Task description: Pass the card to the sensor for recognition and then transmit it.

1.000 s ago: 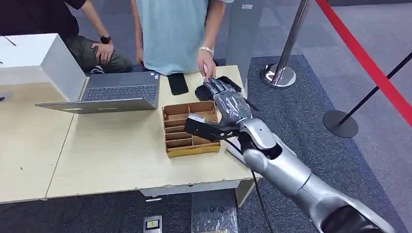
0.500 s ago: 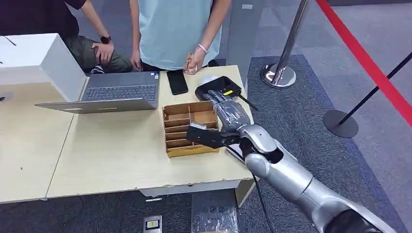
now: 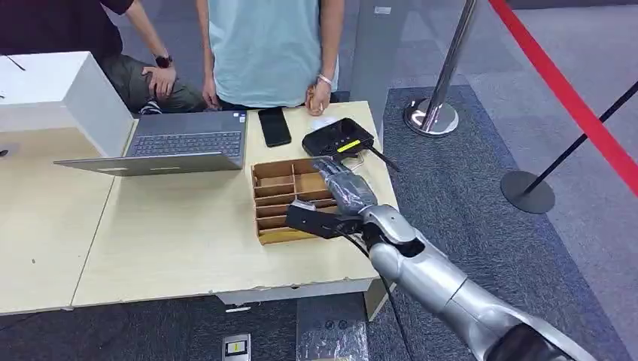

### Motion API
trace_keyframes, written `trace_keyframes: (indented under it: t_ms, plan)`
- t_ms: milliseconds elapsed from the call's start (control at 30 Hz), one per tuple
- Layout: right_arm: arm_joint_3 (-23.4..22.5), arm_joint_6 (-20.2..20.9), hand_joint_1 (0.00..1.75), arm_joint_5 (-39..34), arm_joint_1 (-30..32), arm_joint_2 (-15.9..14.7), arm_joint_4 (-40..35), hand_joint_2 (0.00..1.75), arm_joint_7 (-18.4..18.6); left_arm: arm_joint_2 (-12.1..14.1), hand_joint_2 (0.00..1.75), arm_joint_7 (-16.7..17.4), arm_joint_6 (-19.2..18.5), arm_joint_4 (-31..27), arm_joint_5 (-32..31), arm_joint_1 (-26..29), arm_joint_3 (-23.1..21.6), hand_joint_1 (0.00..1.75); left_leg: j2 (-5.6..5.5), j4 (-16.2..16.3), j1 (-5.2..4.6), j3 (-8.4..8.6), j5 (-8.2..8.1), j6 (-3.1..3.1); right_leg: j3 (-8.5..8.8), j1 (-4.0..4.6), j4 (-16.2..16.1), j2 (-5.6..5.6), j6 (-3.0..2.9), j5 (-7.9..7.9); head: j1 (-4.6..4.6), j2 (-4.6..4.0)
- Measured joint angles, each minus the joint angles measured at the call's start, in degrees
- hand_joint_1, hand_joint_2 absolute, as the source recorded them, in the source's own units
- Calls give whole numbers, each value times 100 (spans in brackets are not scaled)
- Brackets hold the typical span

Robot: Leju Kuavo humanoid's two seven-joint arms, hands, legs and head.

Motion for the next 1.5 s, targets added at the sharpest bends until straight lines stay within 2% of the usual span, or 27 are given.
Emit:
trace_keyframes:
  t_ms: [233,533,567,633,700,800,933,1333,1500]
  plan:
    - [9,-227,0,-197,-27,188,590,175,-227,-4,0,-18,0,0,31,0,-4,0,0,0,0,0,0,0,1,0,0,0,0,0,0,0]
    - [9,-310,0,-271,-37,300,1110,175,-304,-9,0,-20,0,0,50,3,-7,0,0,0,0,1,0,0,0,0,0,0,0,0,0,0]
    - [9,-310,10,-286,-38,304,1147,175,-310,-9,0,-20,0,0,50,2,-7,0,0,0,0,1,0,0,0,0,0,0,0,0,0,0]
    - [9,-317,136,-304,-38,317,1219,175,-321,-9,0,-20,0,0,50,2,-9,0,1,0,0,2,0,0,0,0,0,0,0,0,0,0]
    - [9,-323,152,-328,-37,332,1283,175,-330,-9,0,-4,0,0,50,2,-9,0,0,0,0,2,0,0,0,0,0,0,0,0,0,0]
    - [9,-347,161,-343,-39,348,1357,175,-360,-9,0,-4,0,0,48,2,-9,0,0,0,0,2,0,0,0,0,0,0,0,0,0,0]
    - [9,-393,164,-345,-57,359,1414,175,-395,-9,0,-7,0,0,52,3,-13,0,1,0,0,3,0,0,1,0,0,0,0,0,0,0]
    - [9,-415,161,-343,-158,424,1490,175,-430,-9,0,-11,0,0,50,5,-17,0,1,1,0,6,0,0,5,0,0,0,0,0,0,0]
    - [9,-411,166,-328,-169,439,1488,175,-428,-9,0,-11,0,0,37,5,-20,0,0,1,0,6,1,0,6,0,0,0,0,1,0,0]
